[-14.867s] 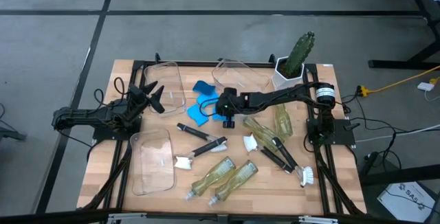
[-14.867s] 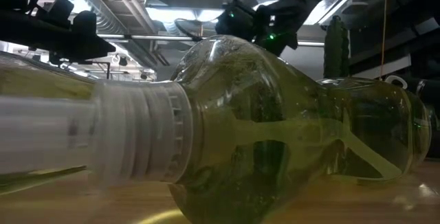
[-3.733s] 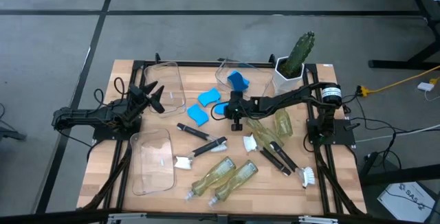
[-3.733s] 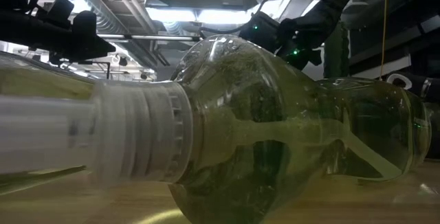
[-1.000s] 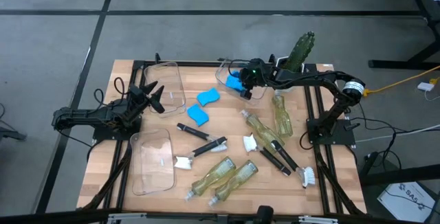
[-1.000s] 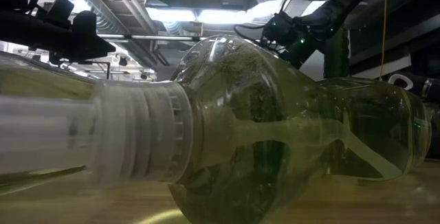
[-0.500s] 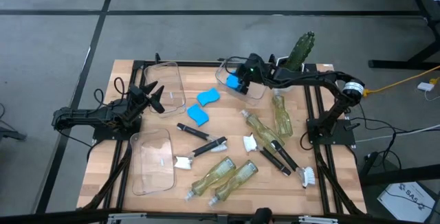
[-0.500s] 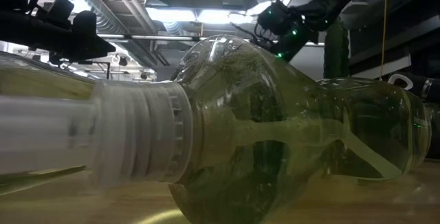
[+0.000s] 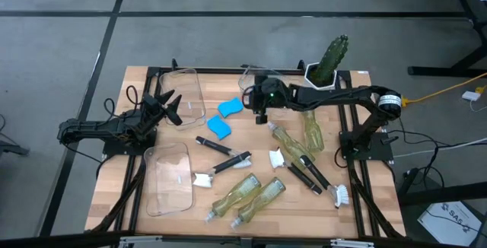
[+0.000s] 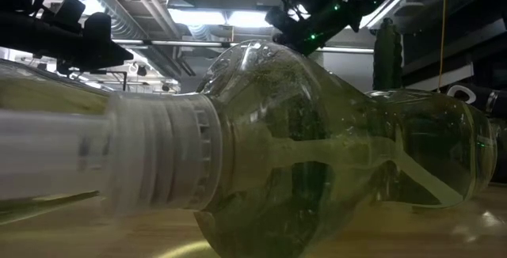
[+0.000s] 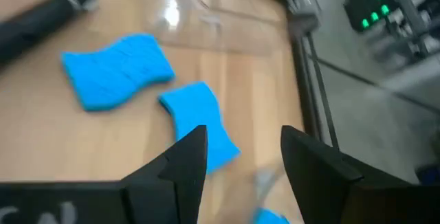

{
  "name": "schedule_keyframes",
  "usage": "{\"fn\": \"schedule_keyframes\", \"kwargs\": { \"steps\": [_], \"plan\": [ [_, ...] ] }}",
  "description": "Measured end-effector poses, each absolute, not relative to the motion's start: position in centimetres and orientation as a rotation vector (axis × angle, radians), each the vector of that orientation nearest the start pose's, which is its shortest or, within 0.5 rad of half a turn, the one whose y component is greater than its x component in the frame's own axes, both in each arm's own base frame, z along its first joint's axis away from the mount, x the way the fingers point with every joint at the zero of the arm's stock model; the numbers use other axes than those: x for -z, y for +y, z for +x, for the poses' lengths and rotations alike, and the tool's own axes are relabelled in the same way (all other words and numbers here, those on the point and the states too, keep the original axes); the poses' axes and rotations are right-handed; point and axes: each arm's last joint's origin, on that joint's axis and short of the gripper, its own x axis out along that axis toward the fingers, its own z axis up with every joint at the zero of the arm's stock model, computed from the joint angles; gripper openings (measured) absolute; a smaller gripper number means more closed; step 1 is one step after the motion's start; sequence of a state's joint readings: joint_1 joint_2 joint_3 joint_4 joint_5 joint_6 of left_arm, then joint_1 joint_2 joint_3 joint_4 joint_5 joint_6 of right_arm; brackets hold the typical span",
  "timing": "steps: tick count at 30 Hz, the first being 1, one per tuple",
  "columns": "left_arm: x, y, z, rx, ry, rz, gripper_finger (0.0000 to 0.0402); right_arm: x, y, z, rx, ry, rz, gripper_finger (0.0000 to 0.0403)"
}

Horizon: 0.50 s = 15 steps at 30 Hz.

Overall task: Pick & Place Kitchen Sink Supplies
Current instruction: Put the blue sponge into the top right transparent bin

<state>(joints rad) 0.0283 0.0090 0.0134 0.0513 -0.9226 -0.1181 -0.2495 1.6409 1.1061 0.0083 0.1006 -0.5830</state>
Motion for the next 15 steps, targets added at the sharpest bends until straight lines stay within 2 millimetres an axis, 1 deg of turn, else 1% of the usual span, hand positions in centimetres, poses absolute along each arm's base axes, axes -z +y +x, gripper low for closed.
{"fn": "schedule_keyframes", "kwargs": {
  "steps": [4, 8, 15],
  "plan": [
    [-17.2, 2.6, 8.5, -0.947, -0.108, -0.134, 0.0180, -24.7, -8.4, 35.5, 0.161, 0.584, -0.539, 0.0182],
    [-17.2, 2.5, 8.5, -0.946, -0.109, -0.134, 0.0180, -24.1, -8.5, 36.1, 0.150, 0.619, -0.536, 0.0182],
    [-17.2, 2.5, 8.5, -0.946, -0.109, -0.134, 0.0180, -22.4, -9.2, 39.1, 0.110, 0.791, -0.522, 0.0182]
  ]
}}
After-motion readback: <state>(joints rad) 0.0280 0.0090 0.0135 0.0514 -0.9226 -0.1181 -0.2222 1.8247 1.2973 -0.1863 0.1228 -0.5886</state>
